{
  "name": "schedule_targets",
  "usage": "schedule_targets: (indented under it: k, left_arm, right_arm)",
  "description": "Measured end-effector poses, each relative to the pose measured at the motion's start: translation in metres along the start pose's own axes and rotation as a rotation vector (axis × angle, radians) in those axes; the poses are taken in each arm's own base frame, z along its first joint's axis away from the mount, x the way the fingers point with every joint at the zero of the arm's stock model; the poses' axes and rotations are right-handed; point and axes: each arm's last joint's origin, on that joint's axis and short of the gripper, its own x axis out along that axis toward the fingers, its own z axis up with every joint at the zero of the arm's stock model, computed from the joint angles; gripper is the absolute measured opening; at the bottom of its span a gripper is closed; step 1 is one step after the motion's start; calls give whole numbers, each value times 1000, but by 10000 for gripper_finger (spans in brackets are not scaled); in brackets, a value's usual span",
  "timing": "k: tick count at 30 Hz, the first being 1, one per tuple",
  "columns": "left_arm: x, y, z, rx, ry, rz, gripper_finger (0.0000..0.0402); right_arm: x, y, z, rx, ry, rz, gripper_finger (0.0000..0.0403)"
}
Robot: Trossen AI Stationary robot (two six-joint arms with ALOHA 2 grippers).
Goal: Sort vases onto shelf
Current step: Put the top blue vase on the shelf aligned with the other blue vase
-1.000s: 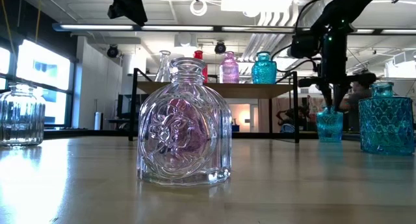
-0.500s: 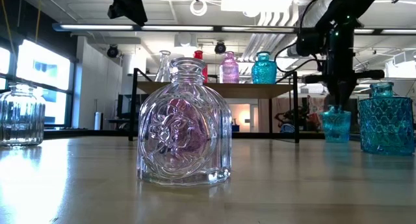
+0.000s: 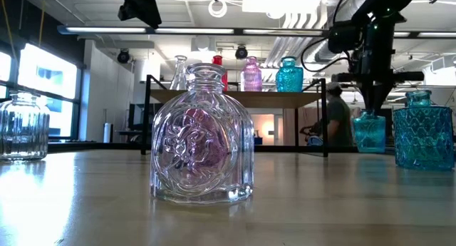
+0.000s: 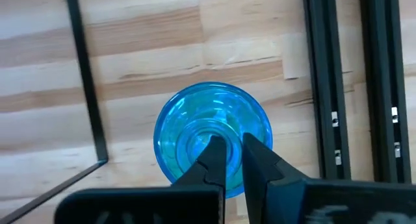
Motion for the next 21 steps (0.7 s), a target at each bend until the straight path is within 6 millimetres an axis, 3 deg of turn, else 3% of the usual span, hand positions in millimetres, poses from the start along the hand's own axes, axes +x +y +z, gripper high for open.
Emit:
schedule_targets:
  k: [13,21]
  left_arm:
    - [0,0,0,-28,0,0,81]
    - [0,0,0,-29,0,0,81]
  right_arm:
    - [-26,-12,-9,-23,-45,101,0]
    - [-74,-14,-2,-65,-103,125,0]
